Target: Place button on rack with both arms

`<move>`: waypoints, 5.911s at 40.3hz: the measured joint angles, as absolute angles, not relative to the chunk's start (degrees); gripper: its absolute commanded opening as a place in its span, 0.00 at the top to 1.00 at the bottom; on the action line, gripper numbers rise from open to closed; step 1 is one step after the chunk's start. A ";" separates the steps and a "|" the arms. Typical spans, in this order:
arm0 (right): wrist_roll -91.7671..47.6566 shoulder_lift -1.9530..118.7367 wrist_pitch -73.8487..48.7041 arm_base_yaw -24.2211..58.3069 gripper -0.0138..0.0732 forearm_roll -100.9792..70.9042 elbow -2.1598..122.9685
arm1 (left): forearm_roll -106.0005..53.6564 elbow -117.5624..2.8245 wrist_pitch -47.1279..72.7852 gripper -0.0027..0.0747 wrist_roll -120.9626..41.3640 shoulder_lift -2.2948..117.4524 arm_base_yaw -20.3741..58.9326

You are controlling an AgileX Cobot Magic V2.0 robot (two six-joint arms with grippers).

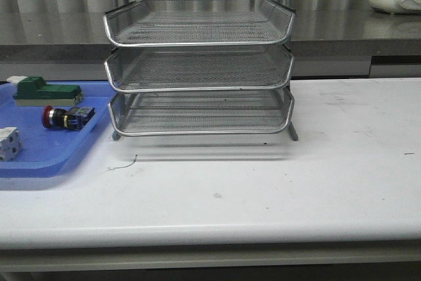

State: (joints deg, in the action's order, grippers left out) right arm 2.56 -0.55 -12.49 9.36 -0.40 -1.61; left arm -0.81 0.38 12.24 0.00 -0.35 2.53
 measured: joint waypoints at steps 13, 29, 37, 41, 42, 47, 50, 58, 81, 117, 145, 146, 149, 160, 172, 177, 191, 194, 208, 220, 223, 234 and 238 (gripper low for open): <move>2.56 -0.55 -12.49 9.36 0.91 -0.40 -1.61 | -0.81 0.38 12.24 0.99 0.00 -0.35 2.53; 2.56 -0.55 -12.49 9.36 0.91 -0.40 -1.61 | -0.81 0.38 12.11 0.99 0.00 -0.35 2.53; 2.56 -0.55 -10.48 9.36 0.91 -0.40 -1.61 | -0.81 0.38 6.07 0.99 0.00 -0.35 2.53; 2.56 -0.55 -9.88 9.36 0.91 -0.40 -1.47 | -0.81 0.38 -1.01 0.99 0.00 -0.35 2.53; 2.56 -0.55 -9.88 9.36 0.91 -0.40 -1.19 | -0.81 0.38 -2.89 0.99 0.00 -0.35 2.53; 2.56 -0.55 -10.11 9.36 0.91 -0.40 3.19 | -0.38 -1.37 -7.09 0.99 0.00 -0.35 2.53; 2.56 -0.55 -11.40 9.36 0.91 -0.40 7.30 | 2.12 -4.72 -7.30 0.99 0.00 -0.35 2.53; 2.56 6.81 -19.81 9.36 0.91 -0.40 19.65 | 8.74 -17.16 2.29 0.99 0.00 4.28 2.53; 2.56 24.83 -22.04 9.36 0.46 -0.82 26.17 | 9.19 -22.75 10.34 0.58 0.00 20.20 2.53; 2.56 58.58 -16.03 9.36 0.14 -20.64 36.54 | 9.19 -22.63 10.83 0.14 0.00 20.20 2.53; -7.77 87.05 -20.74 9.36 0.20 -44.23 55.14 | 9.19 -22.54 10.83 0.14 0.00 20.20 2.53; -9.47 87.89 -21.44 9.36 0.20 -46.69 55.65 | 9.19 -22.54 10.83 0.14 0.00 20.20 2.53; -17.01 90.16 -23.15 9.36 0.20 -54.34 57.31 | 9.19 -22.54 10.83 0.14 0.00 20.20 2.53; -38.65 96.22 -24.67 9.36 0.31 -79.16 58.42 | 9.19 -22.54 10.83 0.14 0.00 20.20 2.53; -44.16 100.42 -23.83 9.15 0.36 -86.13 58.71 | 9.19 -22.54 10.83 0.14 0.00 20.20 2.53; -44.37 102.38 -23.83 8.55 0.36 -86.40 60.09 | 9.19 -22.54 10.83 0.14 0.00 20.20 2.53; -44.39 105.02 -24.82 7.43 0.37 -86.53 64.44 | 9.19 -22.54 10.83 0.14 0.00 20.20 2.53; -44.39 106.07 -25.70 7.40 0.44 -87.06 64.88 | 9.19 -22.54 10.83 0.14 0.00 20.20 2.53; -44.39 106.67 -28.07 7.40 0.64 -87.43 65.06 | 9.19 -22.54 10.83 0.14 0.00 20.20 2.53; -44.54 106.67 -28.68 7.40 0.74 -86.49 65.06 | 9.19 -22.54 10.83 0.14 0.00 20.20 2.53; -44.76 106.67 -28.75 7.40 0.74 -86.10 65.06 | 9.19 -22.54 10.83 0.14 0.00 20.20 2.53; -45.13 106.55 -29.17 7.40 0.74 -85.23 64.47 | 9.19 -22.54 10.83 0.14 0.00 20.20 2.53; -46.53 105.13 -29.22 7.40 0.74 -85.23 62.46 | 9.19 -22.54 10.83 0.14 0.00 20.20 2.53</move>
